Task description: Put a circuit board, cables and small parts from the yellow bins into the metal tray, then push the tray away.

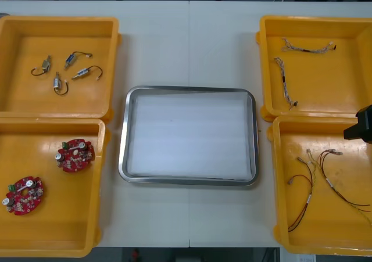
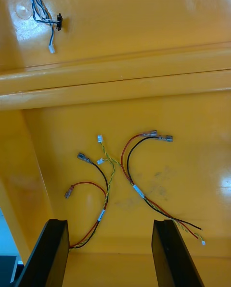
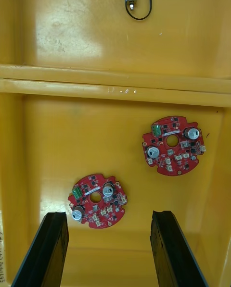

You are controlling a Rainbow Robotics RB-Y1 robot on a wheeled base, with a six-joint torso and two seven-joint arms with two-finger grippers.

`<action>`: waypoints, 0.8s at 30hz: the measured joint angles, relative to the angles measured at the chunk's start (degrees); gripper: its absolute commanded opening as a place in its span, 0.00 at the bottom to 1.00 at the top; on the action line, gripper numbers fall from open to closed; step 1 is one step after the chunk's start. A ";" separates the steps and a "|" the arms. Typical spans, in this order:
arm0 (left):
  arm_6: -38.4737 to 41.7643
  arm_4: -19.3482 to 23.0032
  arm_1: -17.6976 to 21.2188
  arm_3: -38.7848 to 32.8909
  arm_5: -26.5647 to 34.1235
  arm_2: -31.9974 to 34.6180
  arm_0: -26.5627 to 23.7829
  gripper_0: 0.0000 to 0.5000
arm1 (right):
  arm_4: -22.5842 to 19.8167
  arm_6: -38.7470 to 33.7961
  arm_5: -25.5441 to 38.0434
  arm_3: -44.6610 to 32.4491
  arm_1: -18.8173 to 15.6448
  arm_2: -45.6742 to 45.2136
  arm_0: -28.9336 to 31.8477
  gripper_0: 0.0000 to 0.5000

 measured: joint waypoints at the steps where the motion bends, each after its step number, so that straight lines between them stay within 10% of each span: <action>1: 0.00 0.00 0.00 0.00 0.00 0.00 0.00 1.00 | 0.00 0.00 0.00 0.00 0.00 0.00 0.00 1.00; 19: 0.00 0.06 0.00 0.00 0.00 -0.08 0.13 1.00 | -6.27 0.58 -0.36 0.01 -5.13 1.35 6.14 1.00; 24: 0.00 0.66 0.03 0.02 0.00 -0.20 0.49 1.00 | -6.60 10.40 -5.94 -0.01 -7.11 1.42 10.05 1.00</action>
